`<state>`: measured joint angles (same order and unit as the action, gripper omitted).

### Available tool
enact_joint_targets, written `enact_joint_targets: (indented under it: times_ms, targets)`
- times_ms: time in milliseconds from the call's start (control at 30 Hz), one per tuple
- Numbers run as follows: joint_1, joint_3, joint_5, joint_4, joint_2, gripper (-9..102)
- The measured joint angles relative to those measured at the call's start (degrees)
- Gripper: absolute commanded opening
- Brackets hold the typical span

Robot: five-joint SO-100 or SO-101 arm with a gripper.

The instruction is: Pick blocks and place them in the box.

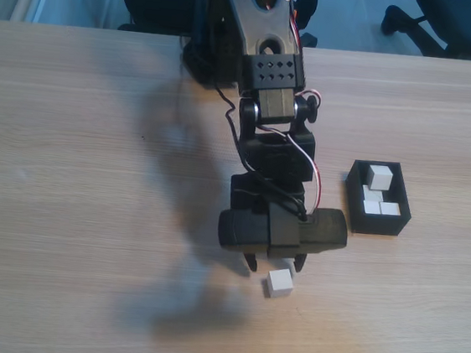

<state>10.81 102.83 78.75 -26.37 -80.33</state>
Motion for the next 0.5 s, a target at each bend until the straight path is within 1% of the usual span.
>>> enact_joint_targets:
  times_ms: [500]
  targets:
    - [0.0, -4.3, 0.0, 1.8, 5.9, 19]
